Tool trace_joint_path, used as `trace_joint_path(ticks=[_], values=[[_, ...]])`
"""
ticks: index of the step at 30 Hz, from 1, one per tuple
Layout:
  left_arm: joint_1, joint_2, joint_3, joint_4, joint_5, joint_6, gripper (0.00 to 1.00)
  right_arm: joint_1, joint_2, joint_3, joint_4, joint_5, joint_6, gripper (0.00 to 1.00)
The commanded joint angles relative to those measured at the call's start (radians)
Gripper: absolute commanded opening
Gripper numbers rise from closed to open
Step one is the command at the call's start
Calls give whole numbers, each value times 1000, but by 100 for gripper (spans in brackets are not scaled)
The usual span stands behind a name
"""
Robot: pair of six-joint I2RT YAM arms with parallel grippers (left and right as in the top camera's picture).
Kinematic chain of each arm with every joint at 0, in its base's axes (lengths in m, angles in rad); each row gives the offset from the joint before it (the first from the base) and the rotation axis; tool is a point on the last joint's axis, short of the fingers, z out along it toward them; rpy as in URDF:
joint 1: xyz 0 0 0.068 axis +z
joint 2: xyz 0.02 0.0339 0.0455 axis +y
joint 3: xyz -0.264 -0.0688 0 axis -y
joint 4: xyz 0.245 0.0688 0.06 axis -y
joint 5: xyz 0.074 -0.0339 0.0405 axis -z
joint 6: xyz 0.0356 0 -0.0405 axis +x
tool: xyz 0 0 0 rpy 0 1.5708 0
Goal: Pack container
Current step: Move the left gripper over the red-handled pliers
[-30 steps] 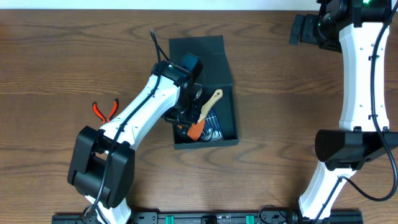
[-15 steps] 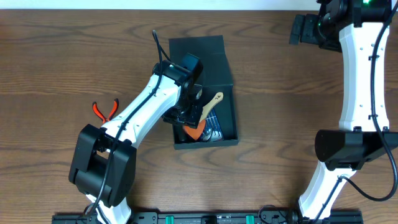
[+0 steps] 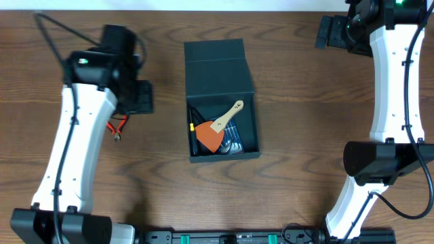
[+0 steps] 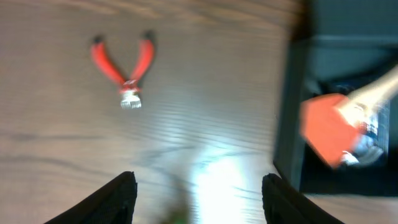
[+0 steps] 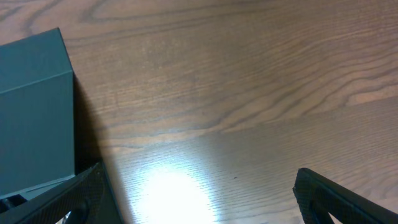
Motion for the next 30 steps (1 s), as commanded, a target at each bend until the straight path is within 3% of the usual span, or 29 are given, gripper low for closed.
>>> trace_joint_path(ticks=[1, 7, 15, 30], values=[[70, 23, -48, 16, -64, 31, 64, 0, -10, 11, 0, -1, 11, 99], [122, 24, -199, 139, -64, 121, 65, 0, -10, 11, 0, -1, 11, 99], [137, 55, -403, 381, -74, 195, 76, 0, -10, 11, 0, -1, 11, 99], [189, 292, -410, 510, -56, 251, 81, 0, -10, 11, 0, -1, 11, 99]])
